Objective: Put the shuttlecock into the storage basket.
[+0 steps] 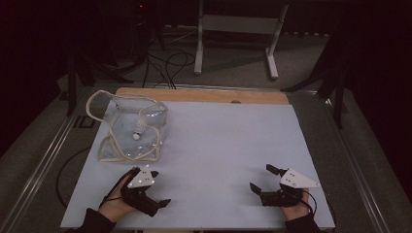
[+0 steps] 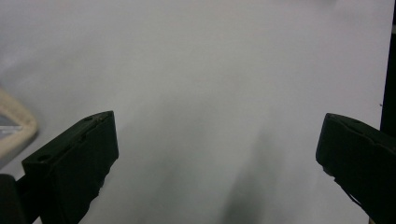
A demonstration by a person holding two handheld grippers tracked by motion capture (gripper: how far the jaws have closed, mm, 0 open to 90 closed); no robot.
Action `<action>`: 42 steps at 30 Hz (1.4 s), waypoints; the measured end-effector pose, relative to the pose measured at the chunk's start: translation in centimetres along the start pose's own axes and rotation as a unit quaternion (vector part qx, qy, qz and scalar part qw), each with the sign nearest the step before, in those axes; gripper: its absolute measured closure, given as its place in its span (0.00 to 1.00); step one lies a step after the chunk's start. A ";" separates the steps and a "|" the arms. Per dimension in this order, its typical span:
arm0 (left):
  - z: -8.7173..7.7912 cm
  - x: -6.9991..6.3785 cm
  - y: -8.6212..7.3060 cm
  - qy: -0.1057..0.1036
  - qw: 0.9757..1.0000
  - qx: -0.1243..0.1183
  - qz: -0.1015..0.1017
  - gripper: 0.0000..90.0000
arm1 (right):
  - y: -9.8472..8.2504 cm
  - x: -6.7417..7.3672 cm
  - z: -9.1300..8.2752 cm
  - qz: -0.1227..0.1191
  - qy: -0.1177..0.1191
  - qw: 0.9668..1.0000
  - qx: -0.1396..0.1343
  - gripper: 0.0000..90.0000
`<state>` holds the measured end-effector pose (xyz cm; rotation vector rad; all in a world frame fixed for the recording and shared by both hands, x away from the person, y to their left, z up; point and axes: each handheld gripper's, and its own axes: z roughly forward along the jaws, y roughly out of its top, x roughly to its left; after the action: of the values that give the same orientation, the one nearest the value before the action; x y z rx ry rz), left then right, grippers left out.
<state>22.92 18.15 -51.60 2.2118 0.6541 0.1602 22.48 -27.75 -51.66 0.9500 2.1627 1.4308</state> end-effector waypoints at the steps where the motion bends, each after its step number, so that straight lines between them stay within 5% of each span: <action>1: -0.1 0.0 -0.2 0.001 1.000 -0.004 -0.003 0.00 | 0.0 0.0 0.0 0.001 0.000 1.000 0.000 0.10; 12: -0.9 0.4 -1.3 0.021 0.998 -0.039 -0.032 0.00 | 0.0 0.0 0.0 0.001 0.001 1.000 0.002 0.10; 26: -0.4 0.2 -1.8 0.033 0.997 -0.062 -0.020 0.00 | 0.0 0.0 0.0 -0.001 0.002 1.000 0.003 0.10; 42: -0.7 0.4 -2.1 0.074 0.994 -0.072 -0.038 0.00 | -0.1 0.0 0.1 -0.003 0.006 1.000 0.005 0.10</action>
<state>22.21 19.93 -52.76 2.0469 0.7817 0.3246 22.53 -27.67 -51.80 0.9403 2.1809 1.4284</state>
